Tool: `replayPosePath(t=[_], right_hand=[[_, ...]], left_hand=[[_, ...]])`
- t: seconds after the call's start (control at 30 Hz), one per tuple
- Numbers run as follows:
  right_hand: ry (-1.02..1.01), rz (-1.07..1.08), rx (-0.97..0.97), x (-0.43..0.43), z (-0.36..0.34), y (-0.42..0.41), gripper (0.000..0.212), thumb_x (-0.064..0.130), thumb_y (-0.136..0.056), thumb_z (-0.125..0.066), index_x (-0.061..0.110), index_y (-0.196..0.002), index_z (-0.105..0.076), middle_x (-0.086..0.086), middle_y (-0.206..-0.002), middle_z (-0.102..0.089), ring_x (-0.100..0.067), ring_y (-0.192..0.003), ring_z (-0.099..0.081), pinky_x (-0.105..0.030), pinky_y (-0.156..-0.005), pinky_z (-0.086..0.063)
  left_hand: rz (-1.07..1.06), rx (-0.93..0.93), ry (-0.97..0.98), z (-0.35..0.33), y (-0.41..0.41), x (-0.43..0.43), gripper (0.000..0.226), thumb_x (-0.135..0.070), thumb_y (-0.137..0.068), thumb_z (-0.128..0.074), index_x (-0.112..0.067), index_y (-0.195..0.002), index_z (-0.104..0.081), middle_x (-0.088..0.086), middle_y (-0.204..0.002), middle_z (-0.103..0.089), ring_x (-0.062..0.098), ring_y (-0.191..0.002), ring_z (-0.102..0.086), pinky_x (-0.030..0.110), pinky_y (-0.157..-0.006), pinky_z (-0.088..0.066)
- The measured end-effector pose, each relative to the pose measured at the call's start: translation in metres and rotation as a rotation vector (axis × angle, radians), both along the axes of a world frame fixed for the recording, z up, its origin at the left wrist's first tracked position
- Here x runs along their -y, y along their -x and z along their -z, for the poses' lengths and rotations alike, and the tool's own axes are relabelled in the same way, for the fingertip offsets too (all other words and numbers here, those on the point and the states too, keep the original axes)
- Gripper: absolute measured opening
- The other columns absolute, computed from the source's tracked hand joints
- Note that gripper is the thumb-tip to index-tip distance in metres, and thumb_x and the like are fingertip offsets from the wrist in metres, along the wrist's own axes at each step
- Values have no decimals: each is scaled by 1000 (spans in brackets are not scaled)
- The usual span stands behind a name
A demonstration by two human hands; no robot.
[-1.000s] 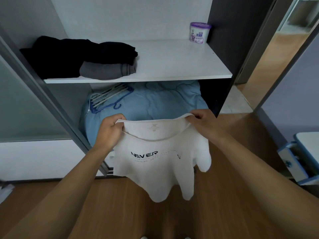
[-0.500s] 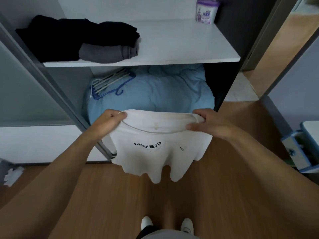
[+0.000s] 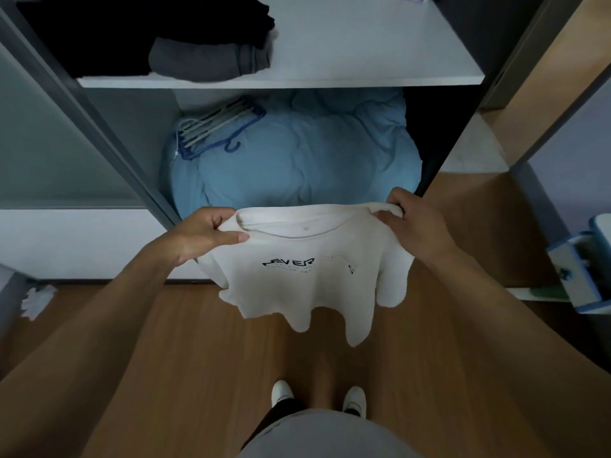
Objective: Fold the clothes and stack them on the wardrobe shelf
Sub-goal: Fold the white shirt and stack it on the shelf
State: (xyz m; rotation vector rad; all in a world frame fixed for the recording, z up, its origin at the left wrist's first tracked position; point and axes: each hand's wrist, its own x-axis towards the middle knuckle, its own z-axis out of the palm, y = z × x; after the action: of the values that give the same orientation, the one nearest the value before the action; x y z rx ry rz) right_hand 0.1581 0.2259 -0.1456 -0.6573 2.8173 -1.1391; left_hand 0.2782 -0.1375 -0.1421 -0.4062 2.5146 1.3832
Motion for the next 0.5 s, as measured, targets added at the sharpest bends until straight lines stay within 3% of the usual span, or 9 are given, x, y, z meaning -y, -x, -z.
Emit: replayPosePath(t=[0.1, 0.23, 0.5], right_hand=[[75, 86, -77, 1, 5, -6, 38, 33, -94, -65, 28, -66, -40, 11, -60, -45, -2, -54, -42, -25, -53, -34], [21, 219, -157, 5, 10, -13, 51, 41, -97, -59, 26, -55, -34, 10, -52, -40, -5, -47, -37, -27, -49, -28], [-421, 274, -53, 17, 25, -36, 61, 53, -102, -38, 14, -56, -41, -3, -58, -50, -25, -60, -58, -30, -58, -41]], left_hand=[[-139, -77, 43, 4, 3, -10, 32, -40, -84, -78, -10, -94, -69, 12, -89, -72, 28, -77, -68, 34, -68, -46], [-214, -197, 142, 8, 8, -31, 49, -47, -85, -74, -5, -73, -52, 4, -64, -50, 12, -56, -46, 29, -56, -33], [-288, -114, 65, 22, 9, -85, 67, -52, -95, -58, 11, -73, -58, 29, -69, -61, 36, -60, -58, 35, -60, -40]])
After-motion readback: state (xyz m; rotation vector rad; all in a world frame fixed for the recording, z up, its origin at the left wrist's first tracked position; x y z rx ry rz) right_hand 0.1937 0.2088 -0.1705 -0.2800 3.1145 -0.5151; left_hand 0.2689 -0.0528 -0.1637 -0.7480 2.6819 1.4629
